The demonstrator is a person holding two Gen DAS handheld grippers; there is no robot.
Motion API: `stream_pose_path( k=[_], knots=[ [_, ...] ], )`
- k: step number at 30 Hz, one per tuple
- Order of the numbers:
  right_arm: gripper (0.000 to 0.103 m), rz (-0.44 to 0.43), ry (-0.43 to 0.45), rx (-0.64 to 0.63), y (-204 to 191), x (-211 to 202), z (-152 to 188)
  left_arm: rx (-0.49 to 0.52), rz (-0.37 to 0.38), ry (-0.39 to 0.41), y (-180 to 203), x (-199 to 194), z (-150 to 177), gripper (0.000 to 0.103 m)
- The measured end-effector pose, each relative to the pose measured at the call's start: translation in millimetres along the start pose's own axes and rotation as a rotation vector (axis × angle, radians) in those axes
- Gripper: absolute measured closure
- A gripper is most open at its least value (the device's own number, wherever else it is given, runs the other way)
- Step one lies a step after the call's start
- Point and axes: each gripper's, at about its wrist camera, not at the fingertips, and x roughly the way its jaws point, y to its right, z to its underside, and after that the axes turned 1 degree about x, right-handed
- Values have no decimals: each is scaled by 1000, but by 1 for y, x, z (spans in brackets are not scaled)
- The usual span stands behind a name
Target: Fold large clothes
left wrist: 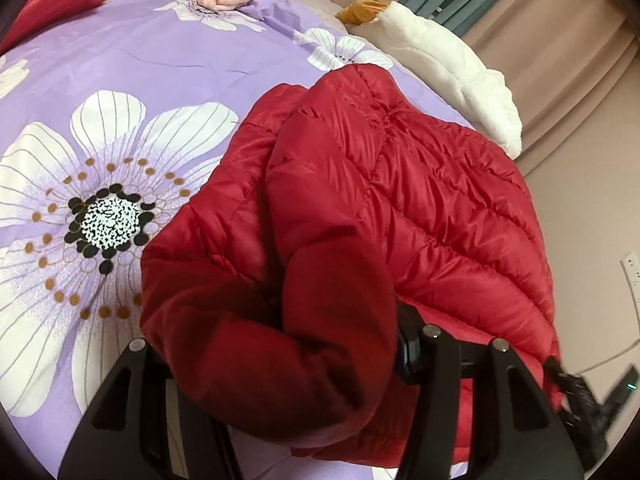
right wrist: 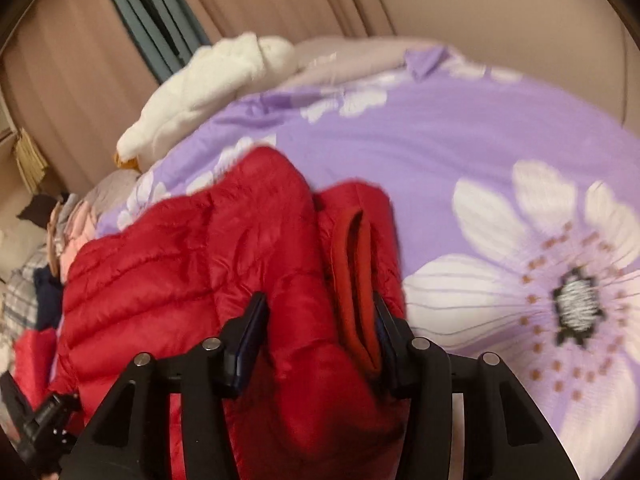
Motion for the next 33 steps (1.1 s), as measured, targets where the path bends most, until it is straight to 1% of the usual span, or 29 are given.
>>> stream_pose_path(
  k=[2,4,5,6,8,9,10,11,12,13,14,15,18,19,20,22,25,28,29,33],
  knots=[
    [55,-32,62,-34,-12,-20,2,10,-23,14,4,-1,2,51],
    [55,9,153,-90,-26,-42,5,42,-51,34,11,-2,4,54],
    [55,-6,170,-104,-29,-47,6,60,-62,43,14,-5,6,56],
    [55,-69,173,-116,-34,-51,7,85,-76,55,17,-7,7,58],
    [56,-183,138,-148,-46,-52,10,133,-95,68,20,-10,10,60],
    [58,-206,127,-206,-58,-54,16,149,-98,71,20,-10,11,61],
    [58,-216,127,-235,-62,-55,21,152,-93,72,20,-9,10,61],
    [59,-248,111,-259,-69,-52,27,147,-85,70,17,-9,11,61],
    [60,-294,69,-257,-74,-45,32,133,-75,64,14,-9,10,61],
    [65,-353,-1,-256,-80,-33,38,117,-64,57,11,-9,9,61],
    [67,-376,-47,-266,-84,-25,43,111,-58,54,9,-9,10,62],
    [68,-359,-96,-293,-91,-12,51,107,-54,52,8,-10,9,63],
    [69,-206,-145,-383,-104,15,68,106,-52,54,10,-12,8,64],
    [72,-193,-154,-377,-103,20,69,114,-55,59,12,-13,9,64],
    [74,-184,-161,-357,-99,28,72,127,-60,65,14,-15,10,65],
    [75,-189,-162,-343,-94,31,75,160,-77,67,18,-17,11,65],
    [75,-180,-149,-368,-93,30,81,169,-77,52,18,-16,9,66],
    [75,-175,-147,-379,-98,30,86,113,-40,11,10,-15,5,65],
    [75,-179,-150,-375,-97,31,85,75,-15,-13,4,-14,2,65],
    [75,-185,-157,-374,-96,31,82,-15,60,-105,-11,-1,-6,59]
  ],
)
